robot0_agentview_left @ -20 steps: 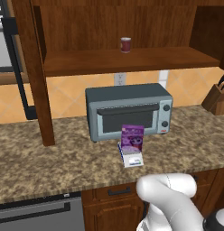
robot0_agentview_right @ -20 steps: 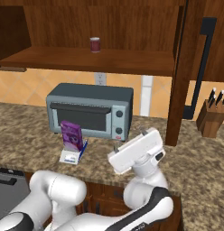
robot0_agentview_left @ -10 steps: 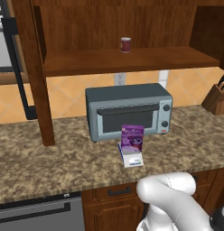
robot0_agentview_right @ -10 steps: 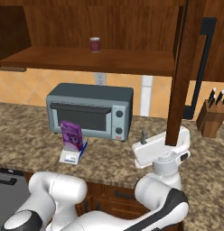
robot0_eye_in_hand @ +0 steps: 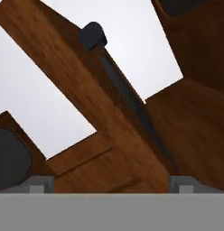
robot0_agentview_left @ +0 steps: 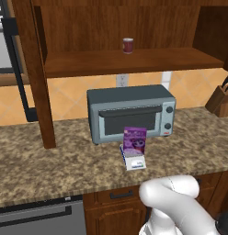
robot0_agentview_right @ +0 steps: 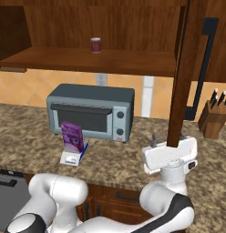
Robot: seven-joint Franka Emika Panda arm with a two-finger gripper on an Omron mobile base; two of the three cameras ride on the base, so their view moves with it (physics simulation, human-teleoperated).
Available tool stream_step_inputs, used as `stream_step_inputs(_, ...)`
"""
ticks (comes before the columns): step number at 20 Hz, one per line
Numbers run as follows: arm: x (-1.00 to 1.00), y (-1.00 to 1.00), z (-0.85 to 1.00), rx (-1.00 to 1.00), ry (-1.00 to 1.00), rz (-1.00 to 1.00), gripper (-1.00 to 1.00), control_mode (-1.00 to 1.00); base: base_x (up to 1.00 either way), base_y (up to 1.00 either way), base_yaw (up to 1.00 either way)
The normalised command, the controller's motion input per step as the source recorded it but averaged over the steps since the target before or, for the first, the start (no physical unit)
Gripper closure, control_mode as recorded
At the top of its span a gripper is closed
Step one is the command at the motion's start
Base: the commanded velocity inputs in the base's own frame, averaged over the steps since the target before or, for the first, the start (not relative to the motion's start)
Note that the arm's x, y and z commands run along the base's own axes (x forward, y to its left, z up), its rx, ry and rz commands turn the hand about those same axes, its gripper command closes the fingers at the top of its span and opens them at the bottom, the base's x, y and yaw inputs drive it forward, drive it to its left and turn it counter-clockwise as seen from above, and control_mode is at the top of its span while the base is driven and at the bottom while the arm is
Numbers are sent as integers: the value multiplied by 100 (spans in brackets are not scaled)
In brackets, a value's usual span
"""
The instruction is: Pick the cereal and place it on the digital scale for weighing, and close the cabinet.
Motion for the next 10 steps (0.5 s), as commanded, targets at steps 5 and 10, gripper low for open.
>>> stream_step_inputs(5, 36, -100, -9, 27, 39, 4, -100, -100, 0, 0, 0)
stream_step_inputs(10, 34, -69, 1, 18, 21, 4, -100, -100, 0, 0, 0)
